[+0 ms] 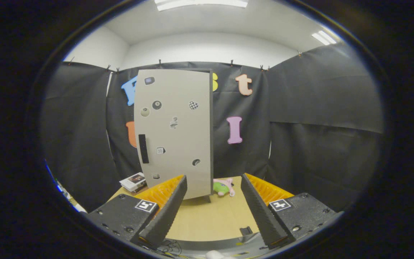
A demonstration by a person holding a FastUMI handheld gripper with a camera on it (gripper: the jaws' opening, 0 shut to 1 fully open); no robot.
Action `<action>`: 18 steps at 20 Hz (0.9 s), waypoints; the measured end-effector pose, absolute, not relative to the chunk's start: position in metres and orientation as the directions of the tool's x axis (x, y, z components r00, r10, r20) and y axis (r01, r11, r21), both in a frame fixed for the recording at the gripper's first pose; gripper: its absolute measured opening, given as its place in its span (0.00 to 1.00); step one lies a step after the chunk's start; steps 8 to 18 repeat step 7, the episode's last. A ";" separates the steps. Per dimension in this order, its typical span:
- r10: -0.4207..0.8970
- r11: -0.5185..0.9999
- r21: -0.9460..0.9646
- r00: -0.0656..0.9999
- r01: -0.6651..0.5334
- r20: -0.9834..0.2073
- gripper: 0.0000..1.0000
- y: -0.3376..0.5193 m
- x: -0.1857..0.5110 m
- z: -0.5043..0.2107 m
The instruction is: Open the shoe cabinet door, grab the shoes and put them into the shoe cabinet, then close the shoe cabinet door.
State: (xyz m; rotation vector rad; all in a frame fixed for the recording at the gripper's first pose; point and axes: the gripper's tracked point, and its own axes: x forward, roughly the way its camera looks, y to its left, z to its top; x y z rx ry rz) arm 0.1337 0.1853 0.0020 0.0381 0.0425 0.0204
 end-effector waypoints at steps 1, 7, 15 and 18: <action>0.017 0.999 0.041 0.999 -0.015 -0.041 0.99 0.183 0.130 0.002; 0.016 0.999 0.048 1.000 -0.015 -0.024 0.99 0.176 0.120 0.006; 0.016 0.999 0.048 1.000 -0.015 -0.024 0.99 0.176 0.120 0.006; 0.016 0.999 0.048 1.000 -0.015 -0.024 0.99 0.176 0.120 0.006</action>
